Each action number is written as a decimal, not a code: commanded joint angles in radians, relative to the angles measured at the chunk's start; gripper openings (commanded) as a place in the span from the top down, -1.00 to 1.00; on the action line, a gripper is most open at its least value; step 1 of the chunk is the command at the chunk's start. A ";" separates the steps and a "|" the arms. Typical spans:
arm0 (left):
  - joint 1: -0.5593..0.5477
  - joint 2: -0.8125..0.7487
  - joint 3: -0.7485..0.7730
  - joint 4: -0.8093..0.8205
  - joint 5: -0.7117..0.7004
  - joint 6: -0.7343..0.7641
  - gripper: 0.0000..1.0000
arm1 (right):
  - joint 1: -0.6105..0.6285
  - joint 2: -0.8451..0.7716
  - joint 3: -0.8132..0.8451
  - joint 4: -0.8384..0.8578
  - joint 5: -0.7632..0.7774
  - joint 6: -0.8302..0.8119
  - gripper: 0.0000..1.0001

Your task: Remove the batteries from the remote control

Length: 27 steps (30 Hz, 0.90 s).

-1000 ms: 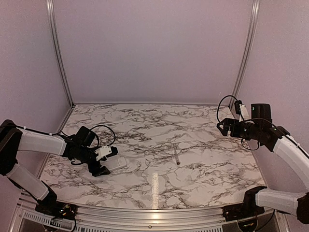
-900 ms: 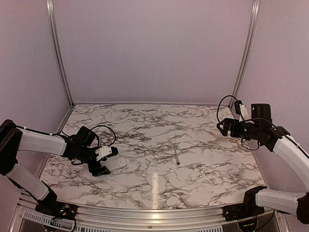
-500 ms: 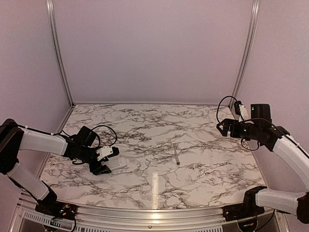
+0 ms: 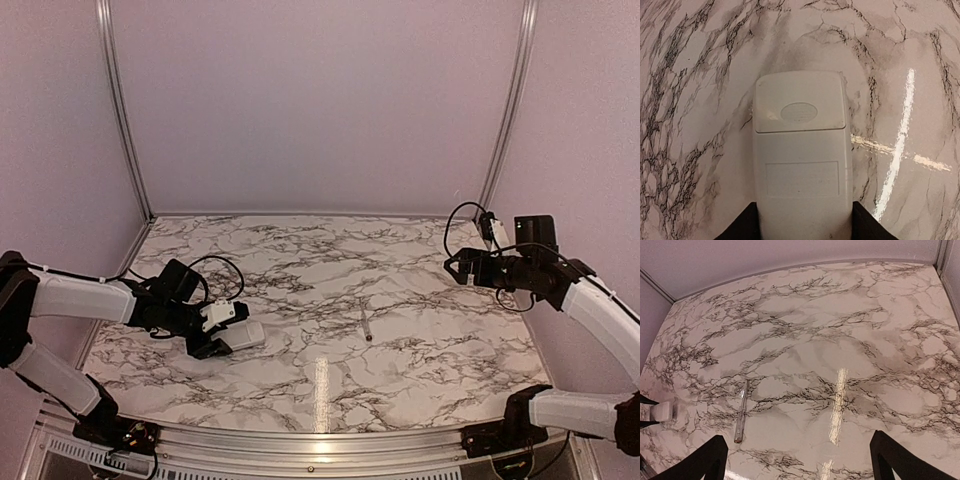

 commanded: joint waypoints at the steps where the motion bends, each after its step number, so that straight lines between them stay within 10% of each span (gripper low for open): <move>1: -0.016 -0.043 -0.001 0.007 0.009 -0.018 -0.13 | 0.016 0.020 0.027 0.002 -0.047 0.021 -0.97; 27: -0.260 -0.020 0.273 0.029 -0.012 -0.179 -0.12 | 0.200 0.293 -0.007 0.342 -0.543 0.340 -0.97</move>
